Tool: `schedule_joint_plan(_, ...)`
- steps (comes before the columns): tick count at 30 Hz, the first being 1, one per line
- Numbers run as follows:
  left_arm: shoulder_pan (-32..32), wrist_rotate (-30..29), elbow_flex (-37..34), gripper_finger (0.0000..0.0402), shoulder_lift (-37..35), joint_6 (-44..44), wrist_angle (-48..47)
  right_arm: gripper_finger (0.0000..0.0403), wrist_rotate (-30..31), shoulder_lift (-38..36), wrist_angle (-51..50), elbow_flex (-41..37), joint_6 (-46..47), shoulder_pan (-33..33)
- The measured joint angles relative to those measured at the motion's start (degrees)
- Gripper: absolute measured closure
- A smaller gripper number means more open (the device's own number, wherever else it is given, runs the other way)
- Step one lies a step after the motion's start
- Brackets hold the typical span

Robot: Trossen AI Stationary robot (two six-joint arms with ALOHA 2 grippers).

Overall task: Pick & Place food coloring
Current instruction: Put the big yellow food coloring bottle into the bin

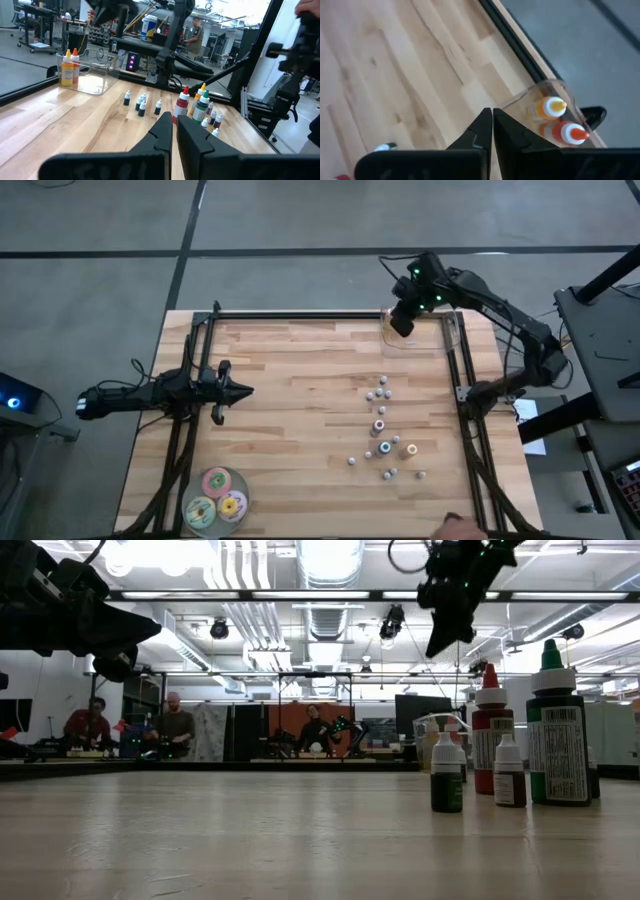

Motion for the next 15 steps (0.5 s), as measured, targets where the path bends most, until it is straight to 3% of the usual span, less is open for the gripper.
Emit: schedule_joint_plan(15,0.00,-0.02,-0.01,0.0402,0.00,-0.01,-0.01,0.0394,-4.17,-11.18,-4.48,0.00,0.91,13.53)
